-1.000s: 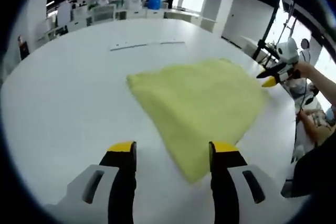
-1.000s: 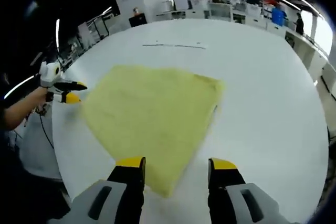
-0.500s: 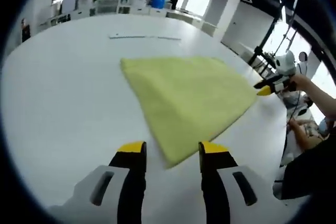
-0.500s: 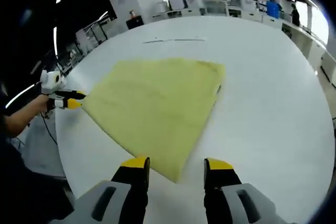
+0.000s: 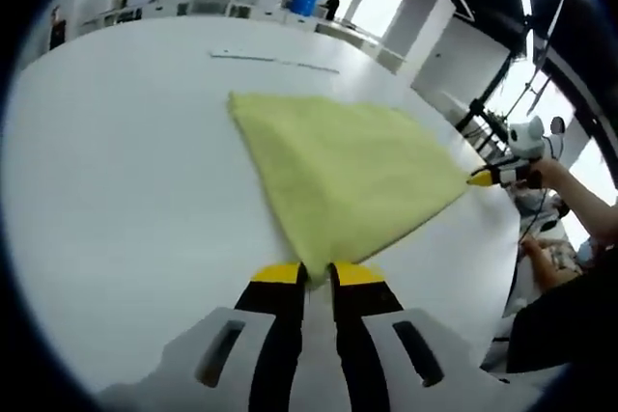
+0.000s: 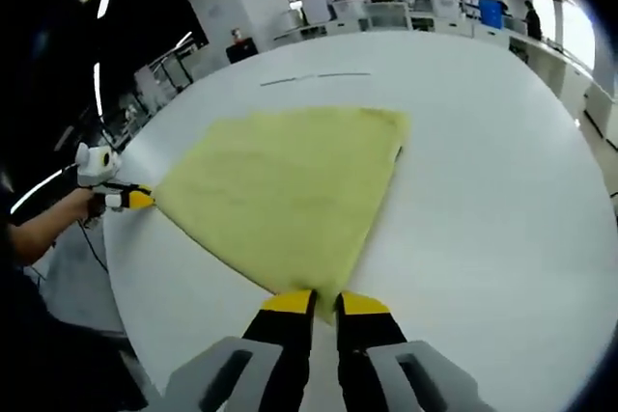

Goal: Fold the garment on the visible template until the final outline fits inside the template.

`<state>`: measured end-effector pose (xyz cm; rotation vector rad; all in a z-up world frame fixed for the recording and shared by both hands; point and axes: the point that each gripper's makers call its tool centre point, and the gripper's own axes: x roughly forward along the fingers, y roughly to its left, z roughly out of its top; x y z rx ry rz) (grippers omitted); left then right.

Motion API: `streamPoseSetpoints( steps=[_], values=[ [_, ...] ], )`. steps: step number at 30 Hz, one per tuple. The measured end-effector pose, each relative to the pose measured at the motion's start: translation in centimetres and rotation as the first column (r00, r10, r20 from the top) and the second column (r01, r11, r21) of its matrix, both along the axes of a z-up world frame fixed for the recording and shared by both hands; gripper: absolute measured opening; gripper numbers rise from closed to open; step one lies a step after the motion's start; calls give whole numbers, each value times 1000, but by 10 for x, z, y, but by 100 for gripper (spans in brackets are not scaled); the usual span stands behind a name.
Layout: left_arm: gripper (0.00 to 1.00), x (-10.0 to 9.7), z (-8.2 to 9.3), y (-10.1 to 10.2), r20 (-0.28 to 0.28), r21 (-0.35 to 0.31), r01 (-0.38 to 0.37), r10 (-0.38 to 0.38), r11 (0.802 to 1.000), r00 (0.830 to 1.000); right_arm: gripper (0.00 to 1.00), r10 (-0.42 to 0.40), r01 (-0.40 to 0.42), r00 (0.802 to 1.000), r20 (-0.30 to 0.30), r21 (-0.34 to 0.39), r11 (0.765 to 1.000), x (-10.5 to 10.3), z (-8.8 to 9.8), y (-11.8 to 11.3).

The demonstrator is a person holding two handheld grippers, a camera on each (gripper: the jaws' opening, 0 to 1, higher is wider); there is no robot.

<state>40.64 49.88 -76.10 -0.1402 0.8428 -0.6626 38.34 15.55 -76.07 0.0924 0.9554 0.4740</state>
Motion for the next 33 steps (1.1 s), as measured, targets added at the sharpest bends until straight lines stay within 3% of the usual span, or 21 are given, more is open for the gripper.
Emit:
streamPoseSetpoints(
  steps=[8, 20, 33],
  values=[
    [1, -1, 2, 0, 15, -8, -9, 9, 1000, 1000, 0, -32, 32, 999, 0, 35, 999, -3, 0, -2],
    [1, -18, 1, 3, -5, -12, -29, 29, 1000, 1000, 0, -12, 12, 1000, 5, 23, 1000, -21, -1, 0],
    [1, -33, 6, 4, 33, 61, 5, -7, 998, 999, 0, -21, 21, 1000, 21, 25, 999, -36, -1, 1]
  ],
)
